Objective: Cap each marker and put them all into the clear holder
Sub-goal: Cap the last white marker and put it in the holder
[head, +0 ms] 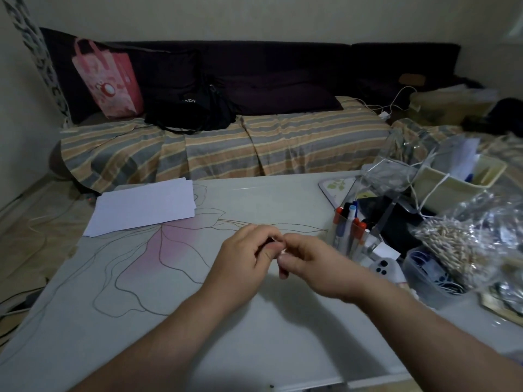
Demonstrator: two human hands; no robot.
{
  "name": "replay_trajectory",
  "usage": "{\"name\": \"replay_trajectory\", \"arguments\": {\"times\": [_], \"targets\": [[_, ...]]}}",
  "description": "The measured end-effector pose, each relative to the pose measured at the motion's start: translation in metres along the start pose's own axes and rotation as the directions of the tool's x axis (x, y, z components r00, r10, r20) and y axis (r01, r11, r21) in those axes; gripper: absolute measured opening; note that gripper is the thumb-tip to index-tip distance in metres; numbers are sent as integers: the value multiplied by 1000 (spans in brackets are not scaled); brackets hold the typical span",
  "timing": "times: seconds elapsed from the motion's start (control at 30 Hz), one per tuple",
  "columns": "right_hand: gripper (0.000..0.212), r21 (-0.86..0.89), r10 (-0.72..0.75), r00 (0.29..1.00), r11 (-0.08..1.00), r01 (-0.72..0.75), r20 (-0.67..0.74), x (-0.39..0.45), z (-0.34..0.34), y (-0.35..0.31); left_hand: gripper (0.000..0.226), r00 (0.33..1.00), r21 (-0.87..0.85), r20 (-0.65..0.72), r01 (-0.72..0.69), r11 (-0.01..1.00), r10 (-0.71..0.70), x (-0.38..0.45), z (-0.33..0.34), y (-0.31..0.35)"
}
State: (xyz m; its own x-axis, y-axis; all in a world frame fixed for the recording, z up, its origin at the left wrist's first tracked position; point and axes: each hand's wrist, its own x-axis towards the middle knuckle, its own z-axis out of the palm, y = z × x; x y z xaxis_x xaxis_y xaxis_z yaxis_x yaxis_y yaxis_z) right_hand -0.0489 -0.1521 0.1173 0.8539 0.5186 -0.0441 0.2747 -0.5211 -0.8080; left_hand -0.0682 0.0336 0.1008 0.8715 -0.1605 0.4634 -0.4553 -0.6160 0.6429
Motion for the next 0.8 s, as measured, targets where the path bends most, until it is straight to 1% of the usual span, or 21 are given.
{"name": "replay_trajectory", "arguments": {"times": [0.03, 0.07, 0.1, 0.13, 0.17, 0.2, 0.23, 0.27, 0.33, 0.37, 0.43, 0.5, 0.57, 0.6, 0.63, 0.73, 0.8], "targets": [[7, -181, -14, 1000, 983, 9, -26, 2, -15, 1, 29, 998, -85, 12, 68, 994, -67, 0, 2, 4], [7, -328, -44, 991, 945, 0, -125, 4, -31, 3, 45, 990, -166, 39, 141, 976, -137, 0, 5, 8], [10, -389, -79, 953, 920, -43, -293, 5, -50, 5, 56, 980, -211, 72, 199, 957, -187, -1, 9, 12], [15, -372, -107, 871, 924, -91, -479, 4, -69, 6, 62, 973, -222, 98, 227, 948, -210, -1, 14, 13], [17, -328, -119, 760, 936, -130, -639, 2, -89, 10, 63, 970, -211, 117, 233, 949, -212, -2, 18, 13], [17, -282, -113, 657, 947, -156, -745, 0, -104, 16, 61, 970, -191, 137, 225, 955, -201, -3, 22, 12], [17, -257, -103, 593, 949, -182, -798, -2, -115, 25, 57, 969, -162, 162, 212, 964, -186, -4, 24, 10], [17, -261, -97, 578, 943, -208, -810, -3, -120, 34, 53, 966, -126, 194, 198, 972, -172, -5, 26, 9], [18, -347, -118, 607, 897, -275, -786, -1, -117, 52, 44, 953, -32, 265, 163, 986, -149, -7, 29, 3], [24, -408, -132, 626, 855, -321, -769, 1, -112, 60, 41, 945, 13, 298, 141, 990, -138, -9, 31, 1], [49, -471, -121, 647, 785, -403, -753, 5, -105, 69, 39, 933, 70, 336, 115, 991, -132, -11, 33, -3], [67, -457, -81, 657, 781, -426, -750, 8, -102, 71, 39, 926, 84, 349, 120, 989, -142, -12, 34, -8], [74, -458, -74, 667, 782, -423, -742, 8, -100, 74, 39, 928, 78, 343, 129, 989, -148, -12, 33, -10], [73, -466, -75, 671, 776, -426, -738, 7, -99, 75, 40, 929, 74, 338, 135, 988, -152, -12, 33, -10], [68, -457, -53, 673, 772, -441, -738, 6, -98, 76, 40, 929, 68, 334, 144, 987, -159, -11, 33, -12], [38, -426, 11, 673, 767, -480, -739, 5, -97, 84, 36, 931, 77, 330, 136, 988, -154, -11, 34, -14], [25, -471, 32, 709, 726, -501, -705, 4, -94, 87, 30, 935, 91, 326, 114, 989, -138, -11, 36, -16]]}}
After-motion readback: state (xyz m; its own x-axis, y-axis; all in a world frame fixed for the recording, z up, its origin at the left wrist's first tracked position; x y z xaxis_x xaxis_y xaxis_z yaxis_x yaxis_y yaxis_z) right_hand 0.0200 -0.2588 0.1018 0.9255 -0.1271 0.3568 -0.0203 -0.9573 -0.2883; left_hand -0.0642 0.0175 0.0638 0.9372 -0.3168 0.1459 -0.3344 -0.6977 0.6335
